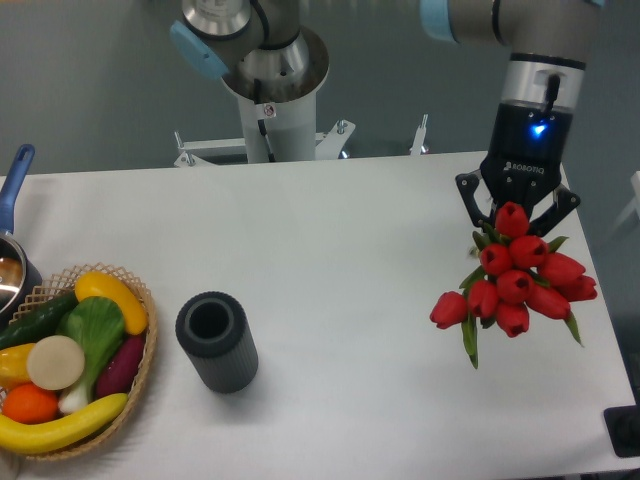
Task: Pick up the flowers from the vase
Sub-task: 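Carry the held tulips away from the vase over the open table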
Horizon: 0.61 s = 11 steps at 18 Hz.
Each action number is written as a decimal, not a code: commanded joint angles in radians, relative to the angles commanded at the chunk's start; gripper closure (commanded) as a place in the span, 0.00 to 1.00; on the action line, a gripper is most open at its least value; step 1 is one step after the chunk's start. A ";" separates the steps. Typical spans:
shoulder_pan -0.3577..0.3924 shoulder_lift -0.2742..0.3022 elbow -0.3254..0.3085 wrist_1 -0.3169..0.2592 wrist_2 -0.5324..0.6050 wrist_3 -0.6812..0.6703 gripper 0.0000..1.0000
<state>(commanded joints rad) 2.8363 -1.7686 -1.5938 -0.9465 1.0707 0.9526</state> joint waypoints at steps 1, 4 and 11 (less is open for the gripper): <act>0.000 -0.003 -0.002 0.003 0.006 0.002 0.97; 0.005 -0.029 -0.002 0.000 0.070 0.005 0.95; -0.095 -0.078 -0.038 0.000 0.281 0.054 0.90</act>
<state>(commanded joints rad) 2.7415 -1.8468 -1.6322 -0.9465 1.3512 1.0063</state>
